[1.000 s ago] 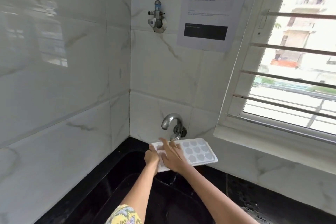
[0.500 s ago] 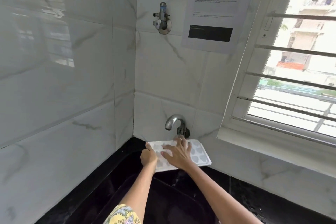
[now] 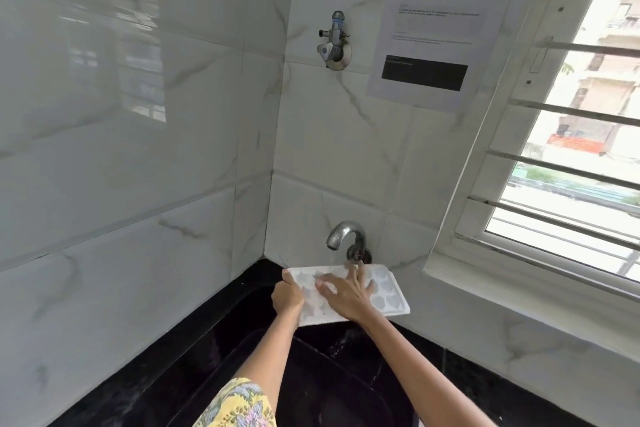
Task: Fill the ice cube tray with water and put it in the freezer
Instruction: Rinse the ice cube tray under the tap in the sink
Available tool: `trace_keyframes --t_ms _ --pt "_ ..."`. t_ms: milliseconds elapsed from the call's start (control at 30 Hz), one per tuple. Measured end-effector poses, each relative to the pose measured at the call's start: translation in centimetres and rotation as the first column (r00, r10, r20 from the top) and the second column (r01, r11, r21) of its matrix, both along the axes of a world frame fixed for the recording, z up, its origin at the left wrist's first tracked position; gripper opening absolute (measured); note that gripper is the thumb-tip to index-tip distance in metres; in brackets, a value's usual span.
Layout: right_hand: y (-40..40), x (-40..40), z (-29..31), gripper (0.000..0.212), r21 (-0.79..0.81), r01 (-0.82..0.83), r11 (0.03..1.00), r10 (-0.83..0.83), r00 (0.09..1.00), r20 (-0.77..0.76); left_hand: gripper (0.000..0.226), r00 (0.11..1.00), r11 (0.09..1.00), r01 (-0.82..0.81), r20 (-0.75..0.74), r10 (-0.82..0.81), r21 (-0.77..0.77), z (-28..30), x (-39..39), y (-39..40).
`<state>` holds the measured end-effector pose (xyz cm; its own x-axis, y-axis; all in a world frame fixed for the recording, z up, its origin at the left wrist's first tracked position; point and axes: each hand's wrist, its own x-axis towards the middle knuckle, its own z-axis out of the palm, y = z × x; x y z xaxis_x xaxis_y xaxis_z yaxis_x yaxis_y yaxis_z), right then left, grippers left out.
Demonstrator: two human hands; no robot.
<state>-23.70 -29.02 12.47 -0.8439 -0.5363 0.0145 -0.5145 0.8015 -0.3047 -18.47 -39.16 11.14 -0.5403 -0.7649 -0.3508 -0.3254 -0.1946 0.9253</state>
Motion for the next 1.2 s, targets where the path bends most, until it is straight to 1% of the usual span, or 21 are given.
trace_keyframes --t_ms 67,100,133,167,233,300,367,433,500,567,633,733,800,867,967,1000,1067,1133,1200 --pt "0.2 -0.1 0.0 0.038 -0.062 0.063 0.996 -0.066 0.997 -0.044 0.063 1.000 1.000 -0.003 0.011 0.003 -0.009 -0.3 0.4 -0.5" --pt "0.0 0.0 -0.1 0.041 -0.034 0.085 0.996 -0.087 0.994 -0.073 0.063 1.000 1.000 -0.005 0.005 0.005 0.007 -0.4 0.6 -0.6" --pt "-0.1 0.1 -0.3 0.045 0.029 0.094 0.995 -0.091 0.992 -0.088 0.063 1.000 1.000 -0.006 0.008 0.005 0.017 -0.6 0.8 -0.5" --pt "-0.2 0.3 -0.6 0.049 0.093 0.097 0.991 -0.090 0.992 -0.083 0.062 1.000 1.000 0.003 0.008 -0.003 0.020 -0.8 0.9 -0.3" --pt "-0.6 0.4 -1.0 0.055 0.164 0.089 0.983 -0.079 0.995 -0.064 0.063 1.000 1.000 0.015 0.004 -0.015 0.019 -0.8 1.0 -0.1" --pt "-0.7 0.4 -1.0 0.060 0.162 0.054 0.985 -0.048 0.998 -0.040 0.063 1.000 0.999 -0.013 -0.001 0.013 0.031 -1.0 1.3 -0.4" --pt "-0.5 0.2 -0.8 0.059 0.161 0.027 0.987 -0.024 1.000 -0.020 0.063 0.999 0.999 -0.038 0.008 0.038 0.016 -1.5 1.6 -1.0" --pt "-0.7 0.2 -0.7 0.059 0.230 0.042 0.972 -0.029 0.998 -0.060 0.063 0.999 1.000 -0.027 0.020 0.028 -0.016 -1.7 2.1 -1.0" --pt "-1.3 0.7 -1.0 0.064 0.271 0.045 0.961 -0.018 0.995 -0.101 0.063 0.999 1.000 -0.021 0.025 0.021 -0.012 -1.6 2.4 -0.8" --pt "-1.5 0.9 -1.2 0.066 0.237 -0.008 0.972 0.029 0.996 -0.082 0.063 0.999 0.999 -0.048 0.013 0.048 0.023 -1.5 2.6 -1.1" --pt "-1.0 0.8 -1.3 0.063 0.200 -0.032 0.979 0.051 0.995 -0.090 0.063 0.999 0.999 -0.048 0.020 0.048 0.012 -1.4 2.9 -1.6" --pt "-1.2 1.2 -1.3 0.061 0.191 0.011 0.982 0.027 0.980 -0.198 0.062 0.999 1.000 -0.020 0.036 0.021 -0.021 -1.1 3.3 -1.7" --pt "-1.8 1.8 -1.4 0.057 0.163 0.007 0.987 0.019 0.986 -0.163 0.063 0.999 0.999 -0.030 0.016 0.030 0.017 -0.9 3.3 -1.6" --pt "-1.9 2.0 -1.4 0.055 0.130 0.007 0.992 0.007 0.994 -0.113 0.064 0.999 0.999 -0.048 0.011 0.048 0.009 -0.7 3.2 -1.9" --pt "-1.9 2.1 -1.1 0.050 0.152 0.082 0.985 -0.055 0.983 -0.174 0.063 1.000 0.998 -0.024 0.014 0.025 -0.060 -0.6 3.3 -1.8" --pt "-2.0 2.3 -1.2 0.052 0.160 0.096 0.982 -0.066 0.981 -0.184 0.063 1.000 0.998 -0.022 0.012 0.023 -0.053 -0.6 3.3 -1.6" --pt "-2.1 2.5 -1.1 0.057 0.154 0.060 0.986 -0.036 0.987 -0.156 0.064 1.000 0.999 -0.028 0.004 0.028 -0.027 -0.8 3.4 -1.2" --pt "-1.7 2.3 -1.0 0.054 0.068 0.029 0.997 -0.021 0.994 -0.108 0.064 0.998 0.998 -0.055 0.006 0.055 -0.017 -1.0 3.5 -1.3" --pt "-0.8 1.7 -0.9 0.050 -0.028 0.095 0.995 -0.097 0.989 -0.116 0.063 0.997 0.997 -0.078 0.001 0.078 -0.010 -1.3 3.8 -1.8"
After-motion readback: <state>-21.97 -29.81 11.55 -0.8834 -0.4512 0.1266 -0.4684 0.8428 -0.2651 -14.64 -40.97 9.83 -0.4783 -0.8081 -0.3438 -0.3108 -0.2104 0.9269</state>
